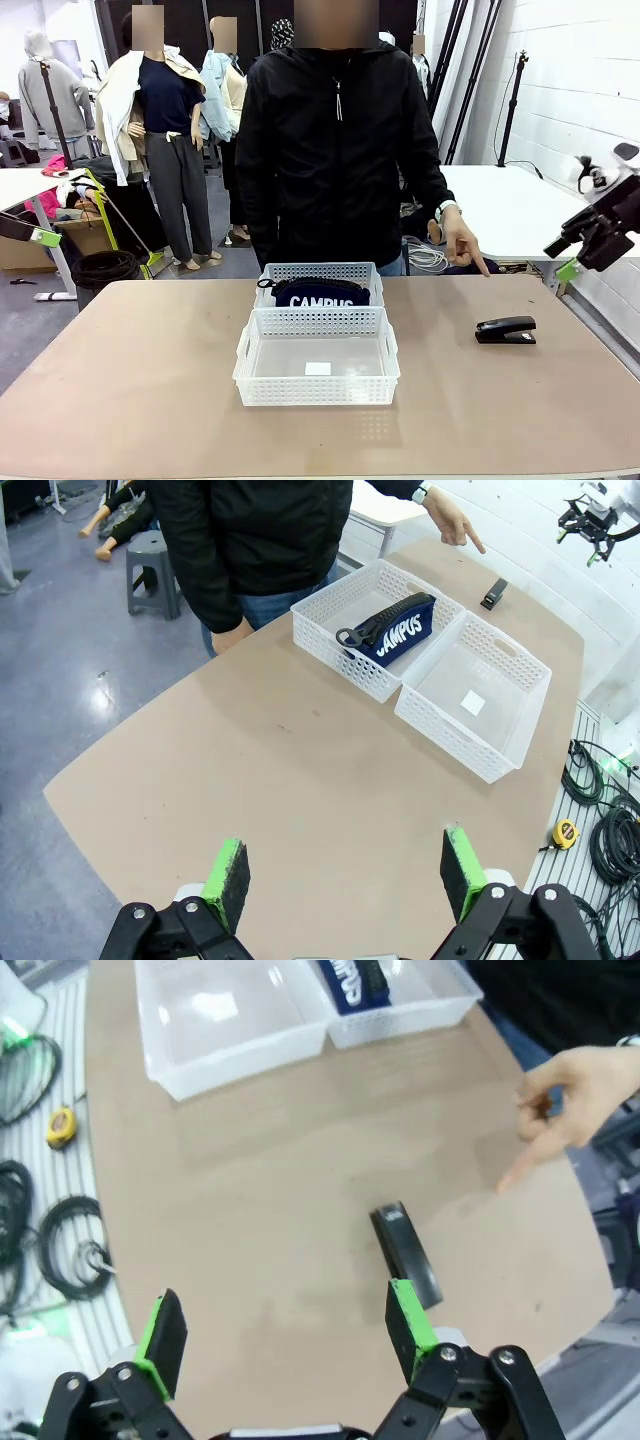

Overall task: Distribute items into two baskets.
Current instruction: Pick up the Stapler that the person points to.

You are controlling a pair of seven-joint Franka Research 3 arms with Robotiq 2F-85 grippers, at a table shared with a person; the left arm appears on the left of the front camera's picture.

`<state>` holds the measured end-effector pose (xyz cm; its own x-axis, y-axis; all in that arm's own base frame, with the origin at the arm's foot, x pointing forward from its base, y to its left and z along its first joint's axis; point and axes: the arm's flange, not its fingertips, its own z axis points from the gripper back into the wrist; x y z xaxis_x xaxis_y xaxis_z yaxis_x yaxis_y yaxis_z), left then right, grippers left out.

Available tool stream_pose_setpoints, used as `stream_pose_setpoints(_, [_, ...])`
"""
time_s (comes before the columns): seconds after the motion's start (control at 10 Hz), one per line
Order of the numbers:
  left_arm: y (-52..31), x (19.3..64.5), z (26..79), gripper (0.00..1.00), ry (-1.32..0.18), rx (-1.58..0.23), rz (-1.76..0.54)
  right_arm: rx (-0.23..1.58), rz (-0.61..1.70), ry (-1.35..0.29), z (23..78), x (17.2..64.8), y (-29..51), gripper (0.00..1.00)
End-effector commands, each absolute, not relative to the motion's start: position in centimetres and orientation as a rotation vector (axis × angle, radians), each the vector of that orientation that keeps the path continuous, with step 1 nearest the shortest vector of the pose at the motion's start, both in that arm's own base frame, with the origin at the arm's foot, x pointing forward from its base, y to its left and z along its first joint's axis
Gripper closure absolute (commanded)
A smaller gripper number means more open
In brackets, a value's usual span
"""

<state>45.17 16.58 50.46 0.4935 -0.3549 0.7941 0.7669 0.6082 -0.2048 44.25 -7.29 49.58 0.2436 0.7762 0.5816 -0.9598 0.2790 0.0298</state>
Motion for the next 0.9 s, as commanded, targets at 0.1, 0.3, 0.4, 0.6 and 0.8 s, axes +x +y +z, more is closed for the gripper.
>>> stream_pose_setpoints(0.1, [16.4, 45.0, 50.5, 0.0, -0.799, -0.596, -0.716, 0.363, 1.39, -0.45, 45.7, 48.9, -7.6, 0.0])
stream_pose_setpoints(0.3, [16.4, 45.0, 50.5, 0.0, -0.799, -0.596, -0.716, 0.365, 1.452, -0.39, 43.2, 51.6, -7.6, 0.0])
stream_pose_setpoints(0.4, [16.4, 45.0, 50.5, 0.0, -0.799, -0.596, -0.716, 0.383, 1.497, -0.344, 42.0, 52.1, -7.6, 0.0])
stream_pose_setpoints(0.6, [16.4, 45.0, 50.5, 0.0, -0.799, -0.596, -0.716, 0.314, 1.555, -0.275, 39.1, 53.9, -7.1, 0.0])
stream_pose_setpoints(0.8, [16.4, 45.0, 50.5, 0.0, -0.799, -0.596, -0.716, 0.259, 1.606, -0.239, 37.5, 54.6, -6.1, 0.0])
